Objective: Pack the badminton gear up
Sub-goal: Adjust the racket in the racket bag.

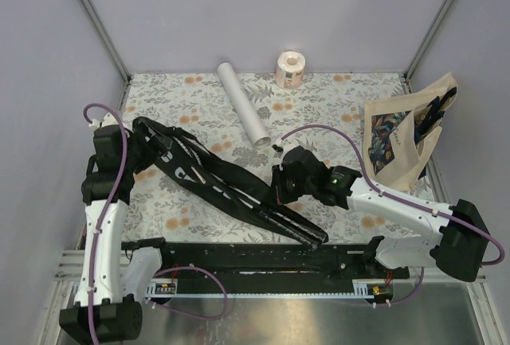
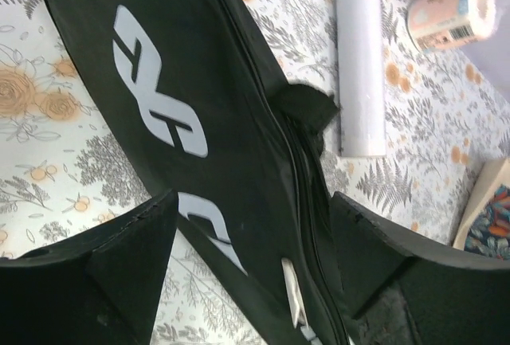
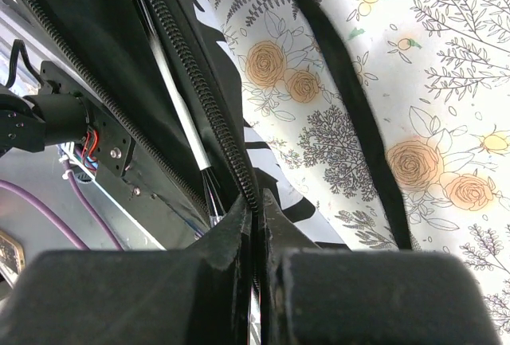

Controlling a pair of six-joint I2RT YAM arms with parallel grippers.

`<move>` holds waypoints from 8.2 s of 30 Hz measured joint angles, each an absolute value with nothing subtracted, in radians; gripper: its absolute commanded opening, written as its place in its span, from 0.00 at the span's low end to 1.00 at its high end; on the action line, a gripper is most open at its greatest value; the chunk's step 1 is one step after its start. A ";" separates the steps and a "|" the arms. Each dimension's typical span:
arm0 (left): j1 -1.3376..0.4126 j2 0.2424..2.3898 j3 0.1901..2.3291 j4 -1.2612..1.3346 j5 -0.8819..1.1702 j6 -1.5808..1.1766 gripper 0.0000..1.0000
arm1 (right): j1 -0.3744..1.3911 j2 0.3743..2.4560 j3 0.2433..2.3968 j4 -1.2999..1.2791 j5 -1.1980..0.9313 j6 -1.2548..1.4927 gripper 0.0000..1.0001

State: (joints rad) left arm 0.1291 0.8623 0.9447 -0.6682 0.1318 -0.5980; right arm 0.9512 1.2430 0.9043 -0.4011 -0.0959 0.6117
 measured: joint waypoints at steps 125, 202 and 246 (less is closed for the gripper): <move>-0.635 0.874 0.594 -0.561 -0.110 -0.913 0.00 | 1.031 1.348 0.966 -0.321 0.078 0.469 0.71; -0.637 0.854 0.489 -0.698 -0.146 -0.951 0.54 | 0.933 1.965 0.912 0.690 -0.343 1.109 0.18; -0.653 0.863 0.497 -0.667 -0.162 -0.970 0.00 | 1.037 1.718 0.997 0.020 -0.073 0.623 0.60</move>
State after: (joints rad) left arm -0.6529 0.8635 0.4973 -0.6674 -0.1619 -0.9703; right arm 1.0374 1.7180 0.9966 0.0200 -0.0727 0.6228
